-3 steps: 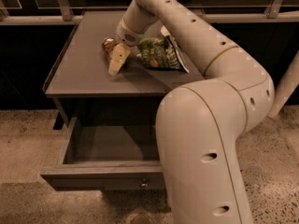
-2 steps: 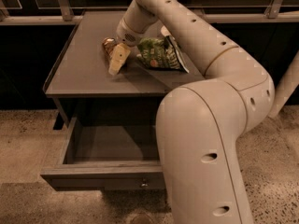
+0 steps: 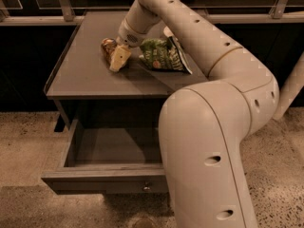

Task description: Place orange can into top drawer

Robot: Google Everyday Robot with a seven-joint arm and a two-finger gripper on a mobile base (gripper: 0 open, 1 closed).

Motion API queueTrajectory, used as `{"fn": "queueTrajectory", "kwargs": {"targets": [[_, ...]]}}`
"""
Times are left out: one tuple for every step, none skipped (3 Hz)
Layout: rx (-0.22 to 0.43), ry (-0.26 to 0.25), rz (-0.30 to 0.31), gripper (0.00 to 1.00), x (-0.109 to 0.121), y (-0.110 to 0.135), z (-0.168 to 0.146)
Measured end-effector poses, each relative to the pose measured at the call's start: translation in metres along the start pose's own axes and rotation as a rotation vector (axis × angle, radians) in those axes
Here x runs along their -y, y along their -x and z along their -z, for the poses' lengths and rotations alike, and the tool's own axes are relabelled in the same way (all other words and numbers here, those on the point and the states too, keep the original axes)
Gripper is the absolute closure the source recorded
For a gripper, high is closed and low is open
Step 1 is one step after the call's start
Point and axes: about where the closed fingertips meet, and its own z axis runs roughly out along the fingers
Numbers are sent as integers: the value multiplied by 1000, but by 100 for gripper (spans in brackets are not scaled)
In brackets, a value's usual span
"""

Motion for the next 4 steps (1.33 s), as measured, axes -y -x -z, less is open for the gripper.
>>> {"fn": "queueTrajectory", "kwargs": {"targets": [[0, 0, 0, 64, 0, 0, 0], [0, 0, 0, 88, 0, 0, 0], [0, 0, 0, 100, 0, 0, 0], [13, 18, 3, 100, -6, -2, 1]]}}
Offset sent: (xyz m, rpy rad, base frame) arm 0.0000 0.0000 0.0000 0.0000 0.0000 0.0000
